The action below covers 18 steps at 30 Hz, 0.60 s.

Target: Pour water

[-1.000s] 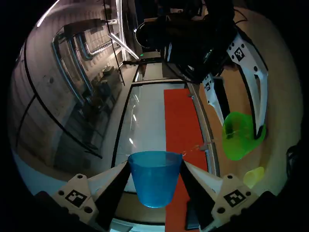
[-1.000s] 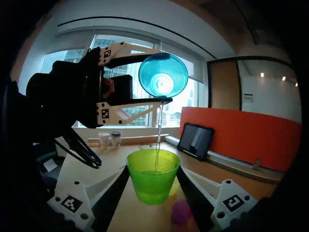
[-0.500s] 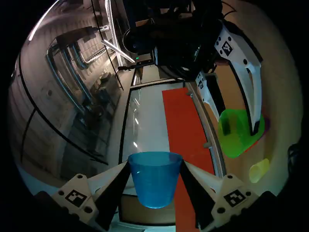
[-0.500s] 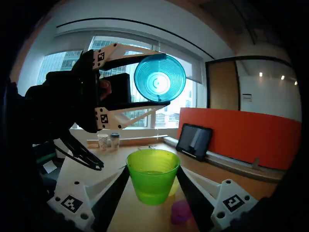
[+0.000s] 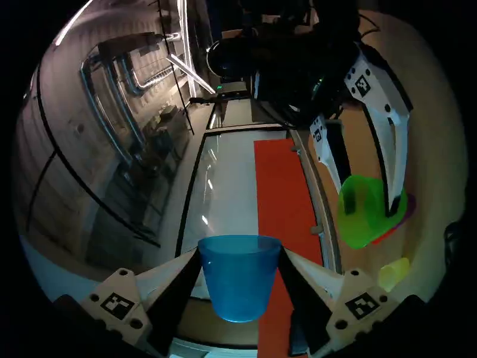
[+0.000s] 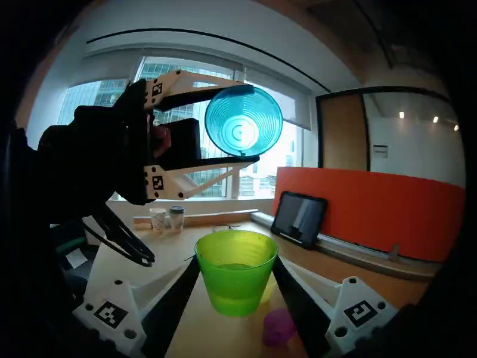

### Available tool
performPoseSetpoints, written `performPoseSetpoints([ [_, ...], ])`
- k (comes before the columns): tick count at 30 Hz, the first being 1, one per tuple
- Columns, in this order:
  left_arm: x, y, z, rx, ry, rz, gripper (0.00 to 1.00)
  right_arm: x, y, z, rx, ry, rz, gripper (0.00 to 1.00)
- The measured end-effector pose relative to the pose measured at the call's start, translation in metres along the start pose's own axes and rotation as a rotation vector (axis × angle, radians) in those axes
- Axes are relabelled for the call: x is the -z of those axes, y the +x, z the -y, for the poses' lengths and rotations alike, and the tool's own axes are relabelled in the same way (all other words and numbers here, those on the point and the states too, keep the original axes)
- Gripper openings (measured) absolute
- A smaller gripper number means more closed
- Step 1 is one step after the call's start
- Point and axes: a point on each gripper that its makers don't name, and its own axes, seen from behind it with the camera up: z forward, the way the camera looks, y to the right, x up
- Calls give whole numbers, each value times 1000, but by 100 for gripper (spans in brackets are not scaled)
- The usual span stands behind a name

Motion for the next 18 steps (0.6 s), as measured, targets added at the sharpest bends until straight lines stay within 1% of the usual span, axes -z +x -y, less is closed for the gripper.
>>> performPoseSetpoints([
  [3,-1,-4,-2,75,-10,10,87,1,1,0,1,-2,-2,90],
  [6,0,-9,-7,157,-33,23,87,1,2,0,0,-4,-3,90],
  [12,2,-18,-17,295,-72,51,87,2,1,0,-1,-6,-5,90],
  [18,3,-26,-21,457,-85,70,87,3,2,0,0,-7,-8,90],
])
